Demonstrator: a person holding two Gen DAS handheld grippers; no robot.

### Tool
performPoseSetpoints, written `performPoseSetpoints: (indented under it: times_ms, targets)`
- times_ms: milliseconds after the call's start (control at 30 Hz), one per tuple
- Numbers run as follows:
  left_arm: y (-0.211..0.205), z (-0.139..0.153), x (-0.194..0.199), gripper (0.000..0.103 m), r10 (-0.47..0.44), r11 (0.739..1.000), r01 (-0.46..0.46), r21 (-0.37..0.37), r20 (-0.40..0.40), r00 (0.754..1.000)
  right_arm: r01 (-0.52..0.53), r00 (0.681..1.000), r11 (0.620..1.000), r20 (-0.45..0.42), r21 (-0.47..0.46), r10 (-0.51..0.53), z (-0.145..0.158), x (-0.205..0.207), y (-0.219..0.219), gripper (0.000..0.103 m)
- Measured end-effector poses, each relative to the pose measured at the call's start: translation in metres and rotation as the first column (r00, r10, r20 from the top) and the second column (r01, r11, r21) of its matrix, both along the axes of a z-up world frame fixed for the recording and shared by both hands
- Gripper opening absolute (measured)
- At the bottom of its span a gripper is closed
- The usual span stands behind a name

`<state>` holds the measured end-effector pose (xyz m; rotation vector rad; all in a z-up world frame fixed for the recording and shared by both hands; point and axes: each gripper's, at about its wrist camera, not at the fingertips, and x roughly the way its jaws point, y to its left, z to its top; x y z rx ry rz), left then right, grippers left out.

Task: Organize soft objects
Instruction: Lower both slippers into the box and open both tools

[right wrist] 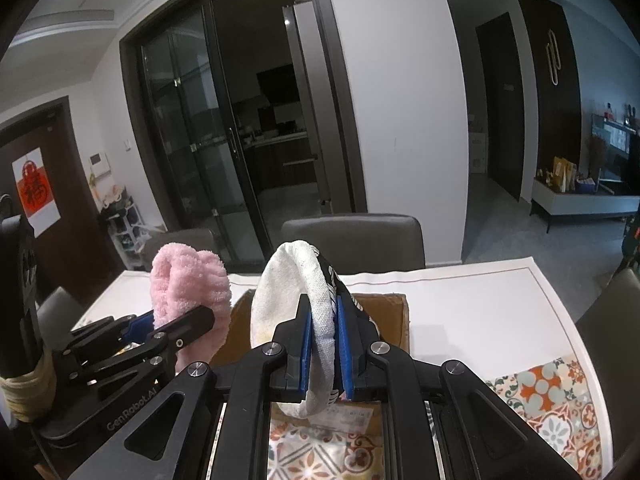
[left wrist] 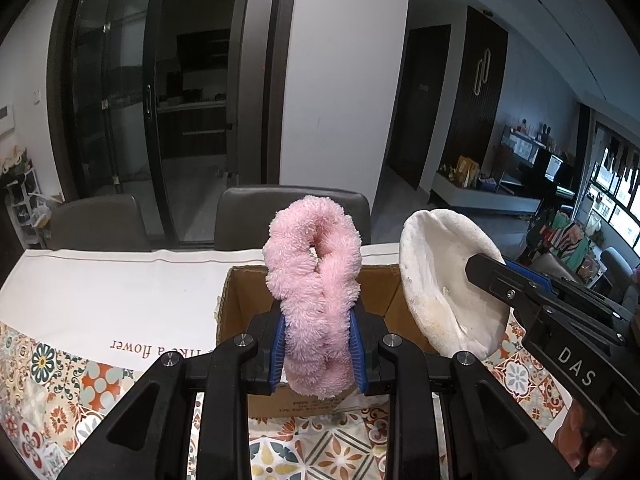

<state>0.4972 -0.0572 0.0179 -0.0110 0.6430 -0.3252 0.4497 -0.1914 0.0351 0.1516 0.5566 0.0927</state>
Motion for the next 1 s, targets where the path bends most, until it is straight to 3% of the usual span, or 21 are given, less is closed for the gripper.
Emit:
performPoseSetpoints:
  times_ms: [700,933,1000]
  targets:
    - [-0.019,-0.064,0.064,0.029,-0.032,0.996,0.042,0.073,-0.133,0.991,-0.02,0.987,0.999,-0.158,-0.03,0.015,-0.065,0.073,-0.007,0.013]
    - [-0.019,-0.073,0.068,0.046,-0.045,0.994,0.061,0.086,-0.171,0.984,-0.039,0.976,0.999,-0.214,-0.015,0.035,-0.081,0.084,-0.01,0.016]
    - [-0.018,-0.073,0.066,0.054,-0.045,0.994,0.061,0.088,-0.173,0.984,-0.026,0.972,1.0,-0.233,-0.009,0.023,-0.085,0.087,-0.014,0.023]
